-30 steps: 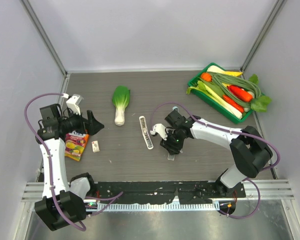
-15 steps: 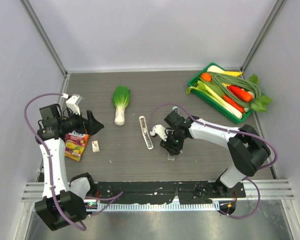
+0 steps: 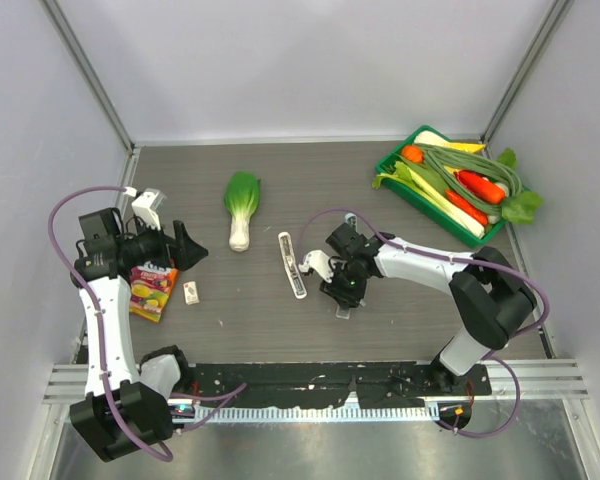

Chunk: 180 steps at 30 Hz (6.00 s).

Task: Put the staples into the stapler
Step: Pick up the staple from the staple box, then install the staple into the stapler.

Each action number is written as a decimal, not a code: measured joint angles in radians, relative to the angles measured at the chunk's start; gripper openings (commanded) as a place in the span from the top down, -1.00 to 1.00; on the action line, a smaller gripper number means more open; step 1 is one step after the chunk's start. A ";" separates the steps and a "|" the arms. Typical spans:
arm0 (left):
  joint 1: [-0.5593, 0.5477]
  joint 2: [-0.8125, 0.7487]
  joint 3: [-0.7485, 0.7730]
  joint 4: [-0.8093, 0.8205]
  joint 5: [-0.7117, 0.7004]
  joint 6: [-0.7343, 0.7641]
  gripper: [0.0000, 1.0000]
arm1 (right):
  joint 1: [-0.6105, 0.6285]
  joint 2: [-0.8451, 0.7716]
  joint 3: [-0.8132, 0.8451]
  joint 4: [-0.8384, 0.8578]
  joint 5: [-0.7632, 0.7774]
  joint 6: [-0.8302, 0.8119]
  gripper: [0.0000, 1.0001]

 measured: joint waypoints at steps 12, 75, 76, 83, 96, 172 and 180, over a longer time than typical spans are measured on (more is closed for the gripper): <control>0.007 0.000 0.000 0.000 0.002 0.000 -0.99 | 0.029 0.006 0.000 0.024 0.059 0.004 0.60; 0.059 0.001 -0.014 0.001 0.016 0.000 -0.99 | -0.214 -0.193 -0.101 0.337 0.338 0.340 0.73; 0.059 0.001 -0.014 0.001 0.016 0.000 -0.99 | -0.230 -0.193 -0.107 0.339 0.328 0.341 0.73; 0.064 0.001 -0.015 0.002 0.016 0.000 -0.99 | -0.275 -0.193 -0.114 0.363 0.274 0.344 0.72; 0.071 0.001 -0.015 0.003 0.016 0.000 -0.99 | -0.274 -0.170 -0.114 0.373 0.203 0.354 0.72; 0.102 0.001 -0.017 0.003 0.035 0.000 -0.99 | -0.311 -0.129 -0.114 0.369 0.127 0.367 0.71; 0.105 0.001 -0.017 0.003 0.039 0.000 -0.99 | -0.321 -0.129 -0.114 0.369 0.117 0.370 0.71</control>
